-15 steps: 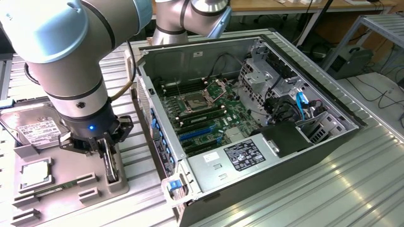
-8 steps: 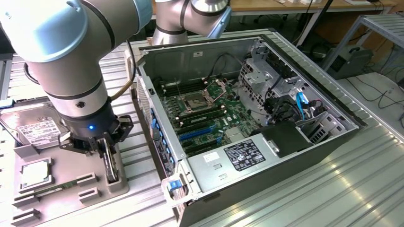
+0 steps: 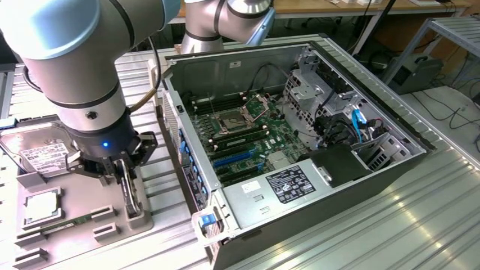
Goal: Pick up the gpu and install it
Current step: 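Pick up the gpu and move the gpu toward the slot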
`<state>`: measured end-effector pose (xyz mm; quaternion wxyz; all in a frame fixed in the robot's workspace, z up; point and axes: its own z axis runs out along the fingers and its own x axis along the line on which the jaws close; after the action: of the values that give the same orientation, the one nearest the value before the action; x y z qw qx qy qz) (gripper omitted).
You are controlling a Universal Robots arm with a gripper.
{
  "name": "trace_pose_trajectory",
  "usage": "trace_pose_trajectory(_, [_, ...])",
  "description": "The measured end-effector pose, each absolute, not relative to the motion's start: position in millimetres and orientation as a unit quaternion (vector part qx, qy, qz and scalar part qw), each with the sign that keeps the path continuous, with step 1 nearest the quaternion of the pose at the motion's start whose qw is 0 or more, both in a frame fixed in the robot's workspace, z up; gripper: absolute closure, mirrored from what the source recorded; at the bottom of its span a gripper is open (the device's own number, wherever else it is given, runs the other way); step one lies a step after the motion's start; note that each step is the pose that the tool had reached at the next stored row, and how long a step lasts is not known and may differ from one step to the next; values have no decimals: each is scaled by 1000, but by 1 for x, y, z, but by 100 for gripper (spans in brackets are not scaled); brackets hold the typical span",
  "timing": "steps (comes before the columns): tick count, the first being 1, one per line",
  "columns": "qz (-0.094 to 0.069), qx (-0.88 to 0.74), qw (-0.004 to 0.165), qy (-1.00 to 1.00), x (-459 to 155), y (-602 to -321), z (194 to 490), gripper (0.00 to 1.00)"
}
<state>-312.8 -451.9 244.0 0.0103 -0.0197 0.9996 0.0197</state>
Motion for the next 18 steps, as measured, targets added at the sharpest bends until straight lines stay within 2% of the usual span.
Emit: trace_pose_trajectory(18, [20,-9,11,1000,-313,-452,264,72])
